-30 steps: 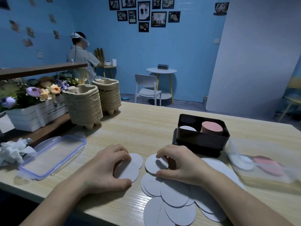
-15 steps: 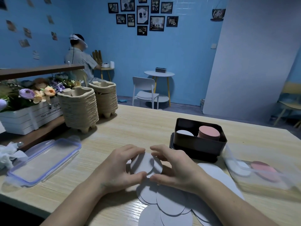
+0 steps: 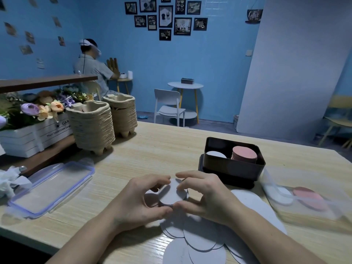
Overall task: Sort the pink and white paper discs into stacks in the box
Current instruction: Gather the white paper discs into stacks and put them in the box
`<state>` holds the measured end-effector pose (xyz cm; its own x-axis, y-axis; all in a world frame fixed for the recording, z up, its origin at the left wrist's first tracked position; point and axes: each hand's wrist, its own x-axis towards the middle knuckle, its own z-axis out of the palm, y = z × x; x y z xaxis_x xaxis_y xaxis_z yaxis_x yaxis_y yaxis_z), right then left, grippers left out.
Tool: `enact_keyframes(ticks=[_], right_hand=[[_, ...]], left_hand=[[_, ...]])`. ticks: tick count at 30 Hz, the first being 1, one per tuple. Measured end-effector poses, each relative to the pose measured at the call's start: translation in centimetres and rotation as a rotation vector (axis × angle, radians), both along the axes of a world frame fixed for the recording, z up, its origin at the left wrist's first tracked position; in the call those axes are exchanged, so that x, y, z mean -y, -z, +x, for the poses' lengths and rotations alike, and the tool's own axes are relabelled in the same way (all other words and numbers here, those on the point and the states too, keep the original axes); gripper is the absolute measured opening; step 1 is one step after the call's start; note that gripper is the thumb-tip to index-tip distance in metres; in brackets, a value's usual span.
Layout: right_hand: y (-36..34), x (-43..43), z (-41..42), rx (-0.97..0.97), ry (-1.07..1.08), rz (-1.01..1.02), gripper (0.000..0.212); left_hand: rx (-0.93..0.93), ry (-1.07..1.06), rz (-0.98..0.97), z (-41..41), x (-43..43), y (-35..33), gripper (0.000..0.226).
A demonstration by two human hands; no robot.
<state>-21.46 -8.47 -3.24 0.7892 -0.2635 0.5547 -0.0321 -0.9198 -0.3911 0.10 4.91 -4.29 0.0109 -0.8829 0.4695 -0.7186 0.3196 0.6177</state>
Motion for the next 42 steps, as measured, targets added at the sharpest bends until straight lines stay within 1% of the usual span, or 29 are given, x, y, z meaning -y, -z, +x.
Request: enact_keyframes(ticks=[3,10,14,17,19,23,25,27,29,33,35,39,42], right_hand=[[-0.1,0.1,0.0,-0.002,0.003,0.031,0.034],[0.0,0.1,0.3,-0.083,-0.066,0.014,0.043],[-0.1,0.1,0.2,-0.116,-0.039,0.012,0.036],[-0.1,0.2,0.0,-0.101,-0.028,0.025,0.031],[-0.1,0.3,0.0,-0.112,-0.025,0.027,0.032],[-0.1,0.1,0.1,-0.177,-0.025,0.01,0.036],[-0.4,0.1,-0.1,-0.197,-0.019,0.008,0.034],[-0.6,0.1,-0.3,-0.216,-0.004,0.006,0.032],[-0.8,0.3,-0.6,-0.236,0.02,0.009,0.031],[-0.8,0.6,-0.8,-0.255,0.047,0.028,0.031],[-0.8,0.6,-0.8,-0.272,0.052,0.023,0.031],[-0.8,0.6,-0.8,-0.289,0.065,0.03,0.035],[-0.9,0.6,-0.9,-0.294,0.087,0.035,0.037]], left_hand=[[0.03,0.0,-0.003,0.2,0.3,0.3,0.046],[0.093,-0.005,-0.02,0.3,0.7,0.5,0.044],[0.094,-0.009,-0.029,0.3,0.5,0.5,0.046],[0.079,-0.023,-0.051,0.3,0.1,0.4,0.036],[0.094,-0.033,-0.057,0.2,0.0,0.3,0.034],[0.108,-0.03,-0.001,0.5,0.2,0.6,0.04],[0.135,-0.04,0.032,0.9,0.0,0.5,0.05],[0.205,-0.096,0.053,1.4,-0.4,0.3,0.056],[0.26,-0.159,0.073,2.1,-0.9,0.2,0.057],[0.321,-0.248,0.145,3.0,-1.8,0.6,0.067],[0.294,-0.268,0.165,3.0,-1.9,0.8,0.07],[0.215,-0.264,0.175,2.8,-1.7,0.5,0.068],[0.173,-0.28,0.142,2.7,-1.8,0.3,0.066]])
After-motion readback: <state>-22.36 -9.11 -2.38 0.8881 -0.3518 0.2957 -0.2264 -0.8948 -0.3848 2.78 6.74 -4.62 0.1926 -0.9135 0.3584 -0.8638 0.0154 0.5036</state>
